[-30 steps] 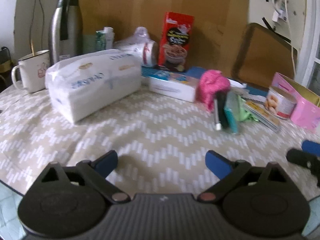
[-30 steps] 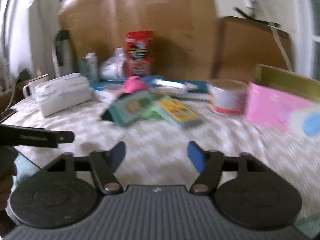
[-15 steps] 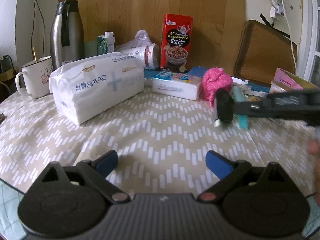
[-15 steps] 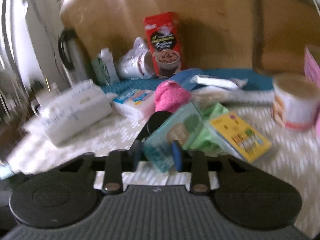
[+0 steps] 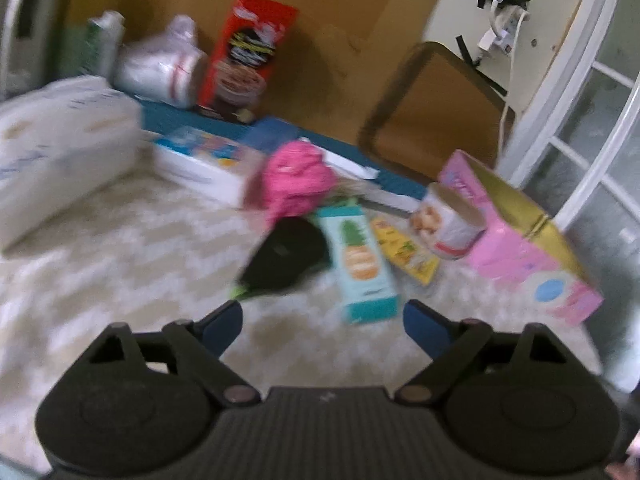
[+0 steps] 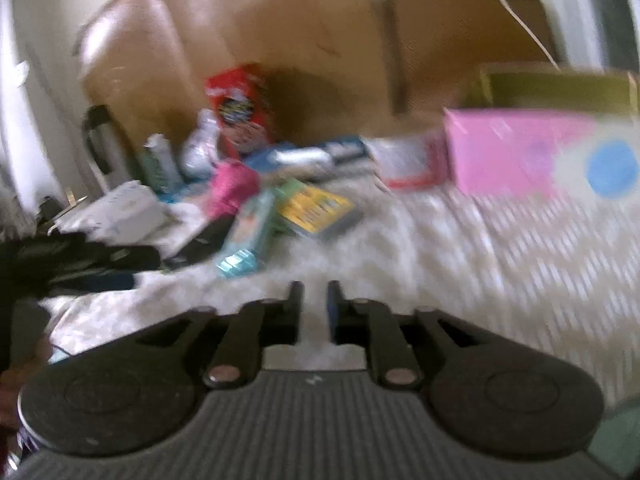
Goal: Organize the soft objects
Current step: 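Close the left gripper on the teal pineapple-print box, then carry the box into the pink tin and open the left gripper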
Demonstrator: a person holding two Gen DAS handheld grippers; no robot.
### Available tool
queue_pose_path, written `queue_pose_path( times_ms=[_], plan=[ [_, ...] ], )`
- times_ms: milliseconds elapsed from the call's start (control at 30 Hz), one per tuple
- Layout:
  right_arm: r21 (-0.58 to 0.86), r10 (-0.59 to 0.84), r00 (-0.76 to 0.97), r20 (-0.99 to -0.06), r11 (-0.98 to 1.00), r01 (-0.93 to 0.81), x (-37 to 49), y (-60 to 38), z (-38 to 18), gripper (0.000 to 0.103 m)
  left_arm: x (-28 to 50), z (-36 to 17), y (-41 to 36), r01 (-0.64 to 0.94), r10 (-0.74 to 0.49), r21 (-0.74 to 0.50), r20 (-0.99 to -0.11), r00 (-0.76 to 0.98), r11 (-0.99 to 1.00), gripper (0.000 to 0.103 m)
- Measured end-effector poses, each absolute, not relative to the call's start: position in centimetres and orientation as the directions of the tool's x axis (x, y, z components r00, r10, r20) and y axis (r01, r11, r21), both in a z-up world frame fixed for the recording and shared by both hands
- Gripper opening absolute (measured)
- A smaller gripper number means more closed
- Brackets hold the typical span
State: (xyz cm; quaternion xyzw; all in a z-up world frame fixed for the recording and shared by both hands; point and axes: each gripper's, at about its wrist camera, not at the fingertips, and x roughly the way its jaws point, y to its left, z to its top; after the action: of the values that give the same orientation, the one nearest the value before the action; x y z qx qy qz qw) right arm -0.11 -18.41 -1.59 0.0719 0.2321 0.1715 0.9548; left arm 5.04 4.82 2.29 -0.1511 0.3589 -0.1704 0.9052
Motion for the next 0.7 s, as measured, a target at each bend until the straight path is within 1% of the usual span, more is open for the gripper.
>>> queue_pose_path(
  times_ms=[33, 67, 133, 233, 267, 333, 367, 400, 433, 567, 633, 700],
  plan=[
    [0.17, 0.366, 0.832, -0.417, 0.931, -0.324, 0.2, -17.6, -1.4, 0.053, 5.8, 2.3, 4.4, 0.203, -0.428, -0.405, -0.604, 0.673, 0.891, 0.085],
    [0.117, 0.361, 0.833, -0.419, 0.931, -0.345, 0.6, -16.4, -1.4, 0.057, 6.6, 2.4, 3.9, 0.207, -0.43, -0.403, -0.611, 0.665, 0.892, 0.082],
    [0.055, 0.365, 0.824, -0.433, 0.923, -0.38, 1.6, -14.6, -1.6, 0.058, 7.9, 2.3, 2.8, 0.208, -0.422, -0.387, -0.631, 0.651, 0.898, 0.078],
    [0.026, 0.388, 0.796, -0.465, 0.904, -0.426, 3.8, -12.6, -1.9, 0.059, 9.3, 1.7, 1.5, 0.202, -0.424, -0.389, -0.655, 0.625, 0.899, 0.072],
    [0.009, 0.377, 0.794, -0.476, 0.905, -0.424, 4.6, -12.1, -1.9, 0.06, 9.6, 1.5, 1.3, 0.199, -0.423, -0.388, -0.664, 0.617, 0.9, 0.068],
    [0.008, 0.369, 0.782, -0.503, 0.906, -0.422, 6.2, -11.5, -2.2, 0.06, 10.3, 1.1, 0.7, 0.194, -0.411, -0.376, -0.675, 0.613, 0.906, 0.065],
    [0.031, 0.385, 0.763, -0.52, 0.901, -0.433, 7.0, -11.5, -2.4, 0.058, 10.3, 1.0, 0.3, 0.195, -0.403, -0.365, -0.677, 0.616, 0.91, 0.056],
    [0.042, 0.394, 0.761, -0.515, 0.898, -0.437, 7.0, -11.7, -2.5, 0.054, 10.2, 1.0, 0.1, 0.201, -0.406, -0.362, -0.679, 0.612, 0.91, 0.043],
    [0.045, 0.397, 0.762, -0.512, 0.898, -0.438, 7.0, -11.9, -2.4, 0.048, 10.1, 1.0, -0.1, 0.211, -0.423, -0.375, -0.678, 0.601, 0.902, 0.044],
    [0.07, 0.423, 0.773, -0.473, 0.893, -0.445, 4.3, -13.1, -2.5, 0.047, 7.7, 1.5, -1.1, 0.227, -0.421, -0.362, -0.664, 0.617, 0.904, 0.044],
    [0.052, 0.412, 0.806, -0.425, 0.9, -0.433, 2.5, -13.9, -2.5, 0.047, 6.1, 2.2, -2.3, 0.259, -0.43, -0.348, -0.642, 0.635, 0.901, 0.044],
    [0.01, 0.372, 0.855, -0.361, 0.918, -0.396, 0.9, -15.0, -2.5, 0.047, 5.3, 3.2, -4.2, 0.307, -0.445, -0.323, -0.621, 0.644, 0.895, 0.044]
  ],
)
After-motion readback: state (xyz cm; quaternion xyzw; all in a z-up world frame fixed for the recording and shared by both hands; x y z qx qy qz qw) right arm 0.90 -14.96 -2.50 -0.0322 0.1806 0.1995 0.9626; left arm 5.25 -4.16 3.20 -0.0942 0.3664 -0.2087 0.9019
